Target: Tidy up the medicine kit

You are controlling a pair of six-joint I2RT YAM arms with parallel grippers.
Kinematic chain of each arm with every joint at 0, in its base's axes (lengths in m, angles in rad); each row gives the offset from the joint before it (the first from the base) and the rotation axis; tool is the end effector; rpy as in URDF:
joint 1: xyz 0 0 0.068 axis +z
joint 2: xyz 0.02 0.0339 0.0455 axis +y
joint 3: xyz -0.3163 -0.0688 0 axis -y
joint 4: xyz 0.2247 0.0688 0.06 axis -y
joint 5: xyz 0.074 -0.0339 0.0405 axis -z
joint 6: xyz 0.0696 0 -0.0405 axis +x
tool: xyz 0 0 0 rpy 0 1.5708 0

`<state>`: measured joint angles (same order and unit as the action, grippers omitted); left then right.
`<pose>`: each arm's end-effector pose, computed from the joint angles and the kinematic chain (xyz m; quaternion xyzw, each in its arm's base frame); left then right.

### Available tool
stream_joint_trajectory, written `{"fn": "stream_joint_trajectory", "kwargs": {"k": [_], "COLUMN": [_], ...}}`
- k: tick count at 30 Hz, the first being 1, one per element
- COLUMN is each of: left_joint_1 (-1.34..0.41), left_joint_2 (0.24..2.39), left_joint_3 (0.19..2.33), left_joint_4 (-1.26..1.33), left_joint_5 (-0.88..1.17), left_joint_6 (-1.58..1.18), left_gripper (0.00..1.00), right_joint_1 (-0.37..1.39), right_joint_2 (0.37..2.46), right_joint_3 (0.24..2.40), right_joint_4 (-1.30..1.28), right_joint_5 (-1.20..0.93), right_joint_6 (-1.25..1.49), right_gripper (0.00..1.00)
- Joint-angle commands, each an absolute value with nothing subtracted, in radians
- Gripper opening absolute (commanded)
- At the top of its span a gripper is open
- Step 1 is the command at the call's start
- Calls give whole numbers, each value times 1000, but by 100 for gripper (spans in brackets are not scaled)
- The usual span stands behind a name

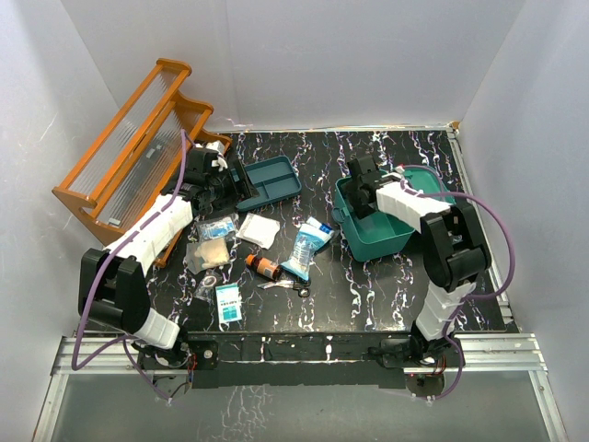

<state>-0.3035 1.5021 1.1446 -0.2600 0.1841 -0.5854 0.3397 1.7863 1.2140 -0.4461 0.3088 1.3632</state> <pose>0.3263 -0.1155 0.3242 -0.0825 0.8819 -0.2702 0.3774 0.3678 0.1076 0.2318 0.5021 0.8083 0.1052 0.2888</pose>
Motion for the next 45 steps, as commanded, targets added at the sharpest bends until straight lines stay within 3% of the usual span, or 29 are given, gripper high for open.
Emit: {"fn": "stream_joint_trajectory", "kwargs": {"k": [1, 7, 13, 21, 30, 35, 39, 45], "left_joint_1": [-308, -309, -324, -335, -332, -327, -267, -231], "left_joint_2": [1480, 1467, 1460, 1432, 1301, 1217, 1214, 1222], "left_joint_3": [1160, 1134, 1095, 1042, 1074, 1088, 1200, 1317], "left_joint_4": [-220, -180, -159, -199, -239, -267, -298, -316], "left_joint_5": [234, 276, 307, 152, -141, -264, -255, -220], "left_joint_6": [-565, -555, -537, -583, -610, -620, -555, -518], "left_gripper": [74, 75, 75, 74, 78, 81, 83, 85], "right_joint_1": [331, 330, 330, 389, 672, 807, 868, 901], "right_joint_2": [1650, 1557, 1510, 1496, 1618, 1710, 1801, 1884], "right_joint_3": [1229, 1249, 1263, 1275, 1395, 1398, 1422, 1478], "right_joint_4": [-435, -432, -370, -292, -447, -508, -568, -603], "right_joint_5": [333, 302, 110, -162, -151, -151, -116, -148], "right_joint_6": [1294, 1101, 875, 592, 356, 248, 200, 146], "right_gripper": [61, 65, 66, 65, 63, 68, 75, 77]}}
